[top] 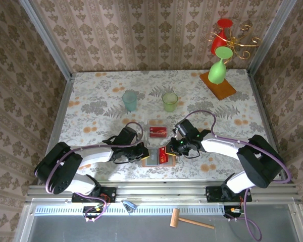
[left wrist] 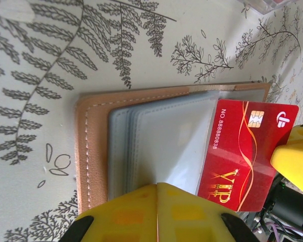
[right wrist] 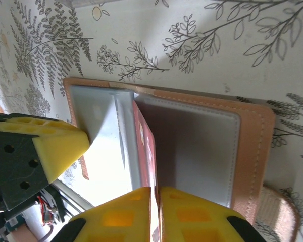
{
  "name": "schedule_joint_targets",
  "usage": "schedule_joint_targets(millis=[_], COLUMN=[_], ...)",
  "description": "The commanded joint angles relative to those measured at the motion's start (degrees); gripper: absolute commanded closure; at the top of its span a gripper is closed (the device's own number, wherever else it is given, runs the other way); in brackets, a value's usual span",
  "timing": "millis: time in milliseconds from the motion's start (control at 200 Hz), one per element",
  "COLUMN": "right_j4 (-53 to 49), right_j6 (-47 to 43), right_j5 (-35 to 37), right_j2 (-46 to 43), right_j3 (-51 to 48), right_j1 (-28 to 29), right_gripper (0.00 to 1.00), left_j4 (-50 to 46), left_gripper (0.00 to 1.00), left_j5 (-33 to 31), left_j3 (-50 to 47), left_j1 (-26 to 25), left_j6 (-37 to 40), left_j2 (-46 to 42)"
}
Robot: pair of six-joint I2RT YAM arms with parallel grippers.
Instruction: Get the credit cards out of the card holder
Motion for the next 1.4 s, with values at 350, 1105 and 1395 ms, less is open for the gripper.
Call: schedule_joint_targets(millis=[350,1105,1395], right_j4=[-1.87,-9.22,-13.74], right_j6=[2.87,-1.40,-7.94], right_j5=[-0.14,3.71,4.80], right_j2=[-1.35,-2.83,-3.20], right_j3=[0.70,4.75,7.98], right_j1=[2.03,2.43,2.43], right_gripper=[0.88,0.95,0.97], left_j4=[-1.16,-1.60,-2.54], left_gripper=[0.92,0.91,0.89], left_j5=[-0.83,-0.96,-1.20], left_j3=[-1.21,-0.41,-0.53], left_j1=[0.31,0.32,0.66], left_j6=[0.56,0.58,0.84], left_j2=[0.86,-0.34,-1.73])
